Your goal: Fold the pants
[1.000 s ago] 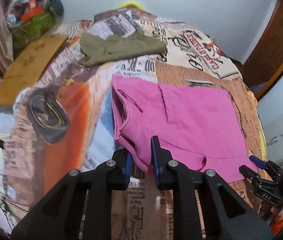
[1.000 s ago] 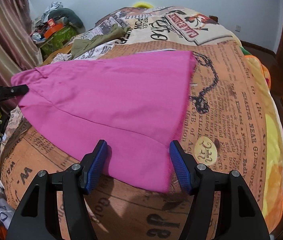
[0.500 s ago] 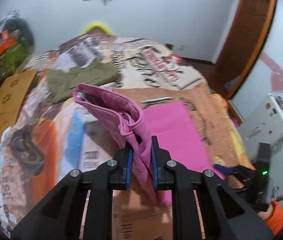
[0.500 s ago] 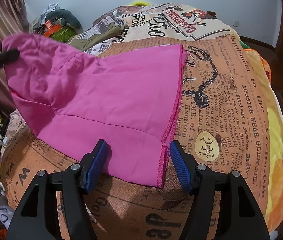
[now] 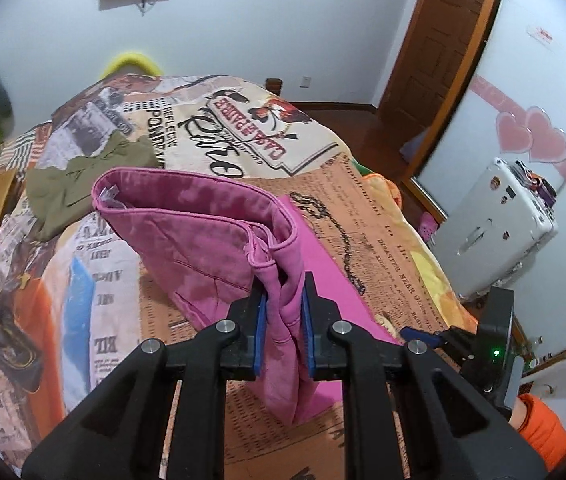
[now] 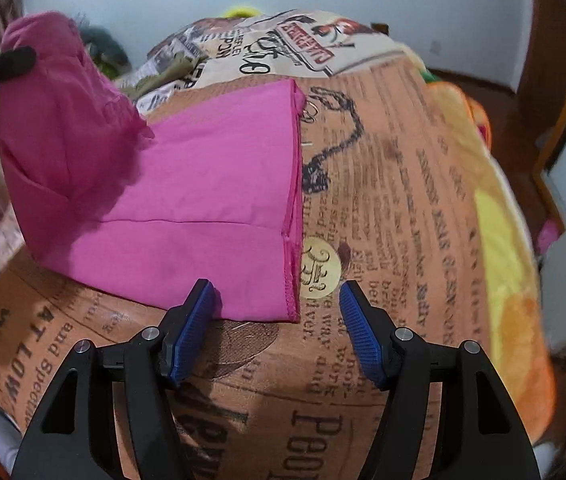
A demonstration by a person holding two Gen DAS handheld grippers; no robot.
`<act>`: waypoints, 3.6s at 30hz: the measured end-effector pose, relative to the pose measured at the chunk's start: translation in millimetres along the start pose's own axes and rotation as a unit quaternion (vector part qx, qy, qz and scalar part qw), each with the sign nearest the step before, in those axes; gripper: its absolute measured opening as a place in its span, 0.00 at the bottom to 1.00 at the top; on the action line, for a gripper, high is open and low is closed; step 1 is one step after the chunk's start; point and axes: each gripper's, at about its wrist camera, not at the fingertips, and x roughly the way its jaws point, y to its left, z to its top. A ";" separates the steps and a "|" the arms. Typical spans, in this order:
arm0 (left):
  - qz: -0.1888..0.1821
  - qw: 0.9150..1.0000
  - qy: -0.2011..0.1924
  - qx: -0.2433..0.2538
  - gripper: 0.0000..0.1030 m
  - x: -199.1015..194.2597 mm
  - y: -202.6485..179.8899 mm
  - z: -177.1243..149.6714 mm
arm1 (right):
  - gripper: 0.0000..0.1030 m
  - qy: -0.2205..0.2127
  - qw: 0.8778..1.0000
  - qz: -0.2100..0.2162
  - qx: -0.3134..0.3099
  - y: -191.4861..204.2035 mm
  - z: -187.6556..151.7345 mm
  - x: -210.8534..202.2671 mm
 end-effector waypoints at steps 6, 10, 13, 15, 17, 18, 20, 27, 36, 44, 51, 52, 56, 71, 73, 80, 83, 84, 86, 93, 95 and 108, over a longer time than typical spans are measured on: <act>-0.021 1.000 0.015 0.017 0.14 17.3 -21.6 5.5 | 0.60 0.001 1.000 0.011 0.002 -2.5 2.9 2.5; -0.045 0.998 0.028 0.022 0.13 32.7 -35.5 8.6 | 0.60 0.001 1.000 0.016 0.006 -2.9 2.3 2.8; -0.059 0.997 0.037 0.029 0.12 45.1 -45.5 9.9 | 0.60 0.001 1.000 0.017 0.006 -3.8 2.6 3.0; -0.060 0.997 0.049 0.030 0.12 57.7 -49.9 9.5 | 0.60 0.001 1.000 0.016 0.004 -3.7 2.7 2.8; -0.068 0.995 0.063 0.025 0.12 69.7 -52.8 6.9 | 0.60 0.001 1.000 0.016 0.003 -4.0 3.0 2.7; -0.073 0.995 0.069 0.025 0.12 73.7 -54.3 5.8 | 0.60 0.001 1.000 0.017 0.003 -4.2 3.5 3.1; -0.076 0.993 0.081 0.031 0.12 82.5 -59.0 0.6 | 0.60 0.001 1.000 0.019 0.005 -5.1 3.7 3.2; -0.071 0.989 0.111 0.064 0.13 94.3 -74.3 -13.4 | 0.60 0.002 1.000 0.017 0.003 -3.6 4.7 2.7; -0.083 0.993 0.073 0.038 0.52 58.7 -56.5 -7.0 | 0.60 -0.016 1.000 -0.003 -0.006 -0.2 6.6 -17.3; 0.027 0.997 0.053 0.041 0.53 47.4 -11.7 -3.9 | 0.60 -0.064 0.998 -0.008 -0.001 1.9 17.6 -46.6; 0.088 0.994 0.061 0.024 0.53 65.1 39.8 7.0 | 0.66 -0.090 0.996 0.001 0.004 10.2 33.0 -44.1; 0.092 0.994 0.063 0.022 0.53 70.4 46.2 10.8 | 0.66 -0.086 0.996 0.003 0.004 10.9 34.3 -40.5; 0.105 0.992 0.073 0.021 0.53 93.1 64.1 24.8 | 0.66 -0.062 0.998 0.001 0.009 9.2 35.9 -20.4; 0.129 0.976 0.145 0.097 0.57 210.2 68.7 37.7 | 0.69 -0.001 1.000 0.015 0.007 0.0 28.4 11.2; 0.129 0.972 0.156 0.118 0.57 215.3 67.8 30.3 | 0.69 0.000 1.000 0.014 0.006 0.0 31.4 12.0; 0.134 0.970 0.169 0.110 0.57 199.7 81.4 12.5 | 0.69 -0.016 1.000 0.007 0.019 -6.0 39.7 3.2; 0.141 0.968 0.175 0.115 0.57 186.8 82.5 4.2 | 0.69 -0.034 0.999 0.006 0.025 -9.8 41.6 -7.5; 0.145 0.966 0.176 0.119 0.57 181.7 81.8 1.3 | 0.69 -0.039 0.999 0.004 0.025 -10.2 42.9 -10.9; 0.149 0.965 0.175 0.128 0.57 169.1 80.0 -5.7 | 0.69 -0.049 0.999 -0.001 0.025 -12.0 45.0 -19.8; 0.123 0.972 0.162 0.120 0.56 121.7 82.1 -37.4 | 0.69 -0.070 0.997 -0.003 0.033 -15.9 47.7 -35.7; 0.109 0.975 0.163 0.106 0.56 110.5 84.4 -45.3 | 0.69 -0.068 0.997 0.002 0.035 -15.2 46.8 -34.8; 0.089 0.987 0.131 0.034 0.56 61.4 99.5 -82.7 | 0.44 -0.019 0.999 0.029 0.019 -3.2 30.1 -11.7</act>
